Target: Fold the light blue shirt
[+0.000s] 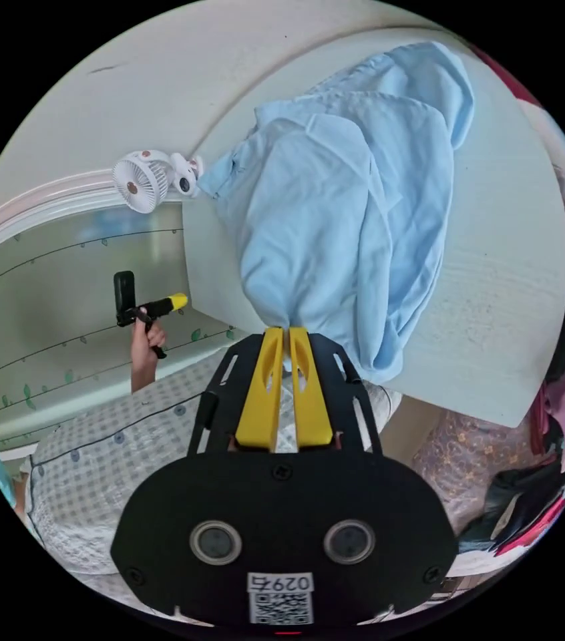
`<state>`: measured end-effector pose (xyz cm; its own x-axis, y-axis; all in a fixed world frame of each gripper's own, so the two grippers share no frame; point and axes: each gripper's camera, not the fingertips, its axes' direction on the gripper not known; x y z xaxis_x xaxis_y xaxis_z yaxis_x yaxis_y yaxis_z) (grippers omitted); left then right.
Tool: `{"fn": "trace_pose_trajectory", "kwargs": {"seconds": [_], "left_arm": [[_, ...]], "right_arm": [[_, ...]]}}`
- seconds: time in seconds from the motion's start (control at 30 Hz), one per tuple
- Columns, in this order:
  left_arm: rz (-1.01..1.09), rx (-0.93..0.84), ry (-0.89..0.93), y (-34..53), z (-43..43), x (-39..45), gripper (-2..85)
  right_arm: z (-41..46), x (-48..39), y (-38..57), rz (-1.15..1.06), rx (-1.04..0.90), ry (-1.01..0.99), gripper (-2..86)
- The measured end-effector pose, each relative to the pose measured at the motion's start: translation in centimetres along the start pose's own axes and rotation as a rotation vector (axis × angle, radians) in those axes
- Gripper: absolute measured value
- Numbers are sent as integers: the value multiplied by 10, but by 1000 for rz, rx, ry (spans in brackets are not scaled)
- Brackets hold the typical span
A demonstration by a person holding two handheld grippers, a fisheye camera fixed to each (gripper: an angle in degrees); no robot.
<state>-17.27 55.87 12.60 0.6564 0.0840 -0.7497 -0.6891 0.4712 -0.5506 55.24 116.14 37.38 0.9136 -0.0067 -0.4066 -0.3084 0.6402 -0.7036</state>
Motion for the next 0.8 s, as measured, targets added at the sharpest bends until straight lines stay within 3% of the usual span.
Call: {"fn": "trace_pose_trajectory", "kwargs": {"seconds": [0.1, 0.2, 0.37, 0.5, 0.57, 0.6, 0.63, 0.7, 0.8], "left_arm": [[17, -38, -36, -19, 4, 1, -10], [51, -82, -33, -41, 12, 6, -10], [122, -151, -43, -74, 29, 25, -10], [124, -120, -25, -75, 31, 31, -10], [109, -135, 11, -72, 34, 23, -10], [94, -142, 36, -68, 33, 15, -9], [77, -120, 52, -62, 27, 9, -9], [53, -63, 62, -50, 13, -1, -9], [15, 8, 64, -35, -8, -15, -5]], "right_arm": [[-29, -10, 14, -40, -13, 58, 6], [-51, -6, 26, -70, -118, -11, 5], [-117, 2, 45, -149, 141, -55, 8], [-128, 60, 12, 5, 204, 165, 74], [-112, 109, -12, 123, 98, 59, 115], [-98, 131, -21, 139, 55, -97, 115], [-90, 139, -23, 103, 89, -266, 93], [-83, 134, -18, 23, 158, -414, 41], [-87, 103, 0, -42, 268, -388, 12]]}}
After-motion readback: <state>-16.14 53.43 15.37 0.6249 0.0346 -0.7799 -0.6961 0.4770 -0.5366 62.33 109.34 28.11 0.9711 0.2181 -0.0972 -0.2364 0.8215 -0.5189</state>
